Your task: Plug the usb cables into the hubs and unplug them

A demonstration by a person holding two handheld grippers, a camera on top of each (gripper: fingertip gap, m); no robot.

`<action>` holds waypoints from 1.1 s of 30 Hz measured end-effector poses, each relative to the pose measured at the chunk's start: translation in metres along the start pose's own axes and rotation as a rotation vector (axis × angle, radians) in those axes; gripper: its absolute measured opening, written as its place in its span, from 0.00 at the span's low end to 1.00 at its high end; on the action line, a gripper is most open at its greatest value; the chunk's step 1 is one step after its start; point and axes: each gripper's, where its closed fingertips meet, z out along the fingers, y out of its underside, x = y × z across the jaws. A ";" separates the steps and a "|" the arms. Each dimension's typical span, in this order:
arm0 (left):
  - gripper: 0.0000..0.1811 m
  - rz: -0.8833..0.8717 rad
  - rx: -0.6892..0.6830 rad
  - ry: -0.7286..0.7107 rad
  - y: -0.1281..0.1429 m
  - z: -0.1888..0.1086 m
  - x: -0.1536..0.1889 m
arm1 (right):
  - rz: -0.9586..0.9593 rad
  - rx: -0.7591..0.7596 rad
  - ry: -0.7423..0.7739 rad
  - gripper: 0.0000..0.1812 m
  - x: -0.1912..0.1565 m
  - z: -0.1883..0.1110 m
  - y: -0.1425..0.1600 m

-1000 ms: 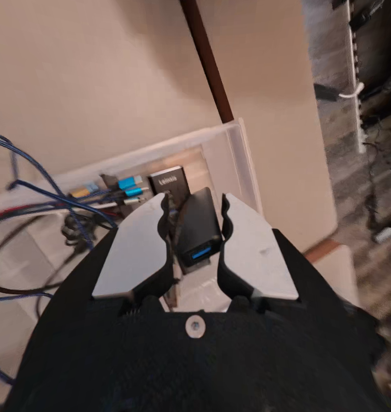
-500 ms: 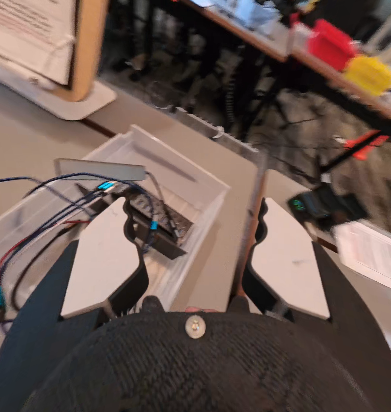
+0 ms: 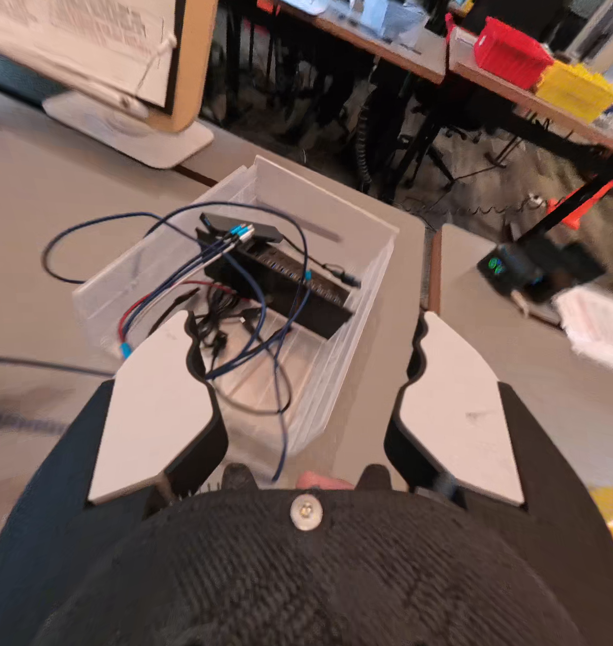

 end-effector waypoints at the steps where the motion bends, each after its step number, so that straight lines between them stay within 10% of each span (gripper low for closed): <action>1: 0.33 0.004 -0.023 0.010 0.005 0.004 0.007 | 0.080 0.038 -0.002 0.64 -0.002 -0.017 0.016; 7: 0.36 -0.063 -0.208 -0.066 0.028 0.045 -0.004 | 0.251 0.064 0.090 0.65 -0.016 -0.060 0.106; 23: 0.18 -0.103 -0.556 -0.338 0.063 0.138 -0.074 | 0.186 0.060 -0.014 0.64 -0.060 -0.034 0.085; 33: 0.14 -0.063 -0.549 -0.296 0.086 0.037 -0.096 | 0.240 0.069 -0.043 0.60 -0.047 -0.045 0.090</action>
